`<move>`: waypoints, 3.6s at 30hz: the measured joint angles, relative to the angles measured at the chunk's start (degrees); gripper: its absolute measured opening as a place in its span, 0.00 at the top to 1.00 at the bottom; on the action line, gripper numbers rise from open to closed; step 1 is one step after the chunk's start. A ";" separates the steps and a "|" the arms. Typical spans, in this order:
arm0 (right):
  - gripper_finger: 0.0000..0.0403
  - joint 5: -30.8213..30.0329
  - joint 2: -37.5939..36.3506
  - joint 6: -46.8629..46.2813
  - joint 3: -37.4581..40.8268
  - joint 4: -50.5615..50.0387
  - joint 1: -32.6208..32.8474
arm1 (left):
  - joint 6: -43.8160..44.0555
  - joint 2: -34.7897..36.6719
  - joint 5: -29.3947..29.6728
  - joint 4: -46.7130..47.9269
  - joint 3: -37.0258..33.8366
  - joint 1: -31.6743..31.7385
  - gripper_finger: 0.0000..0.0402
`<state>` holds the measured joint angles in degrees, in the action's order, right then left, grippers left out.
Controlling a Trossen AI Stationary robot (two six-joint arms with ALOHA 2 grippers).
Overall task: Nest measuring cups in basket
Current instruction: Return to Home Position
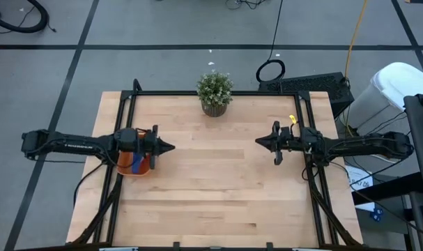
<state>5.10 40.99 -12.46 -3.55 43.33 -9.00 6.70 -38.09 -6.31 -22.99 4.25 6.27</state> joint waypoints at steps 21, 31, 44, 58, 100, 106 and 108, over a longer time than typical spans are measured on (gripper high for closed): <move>1.00 -2.05 5.62 4.67 0.07 10.40 -2.18 | -1.86 1.60 -8.80 4.74 -1.64 11.01 0.99; 1.00 -5.58 -14.12 4.46 0.09 -11.75 1.44 | 0.67 21.95 -8.26 27.33 -1.20 10.83 0.99; 1.00 -7.39 -36.37 1.97 0.09 -35.17 3.74 | 1.84 37.25 -3.08 45.35 2.71 9.14 0.99; 1.00 -21.36 -33.29 2.85 0.61 -37.05 17.15 | 6.95 37.05 4.49 44.99 2.71 1.62 0.99; 1.00 -15.39 -33.84 6.98 2.69 -24.75 20.75 | 6.92 37.03 9.32 45.49 2.69 -4.71 0.91; 1.00 -16.95 -33.86 11.46 2.69 -24.70 20.64 | 7.10 37.03 9.32 45.49 2.69 -4.71 0.91; 1.00 -17.12 -33.84 11.26 2.69 -24.72 20.64 | 7.10 37.03 9.32 45.48 2.69 -4.71 0.91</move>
<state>-12.01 7.16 -1.20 -0.86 18.61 11.64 13.80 -1.06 3.01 22.49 6.94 1.56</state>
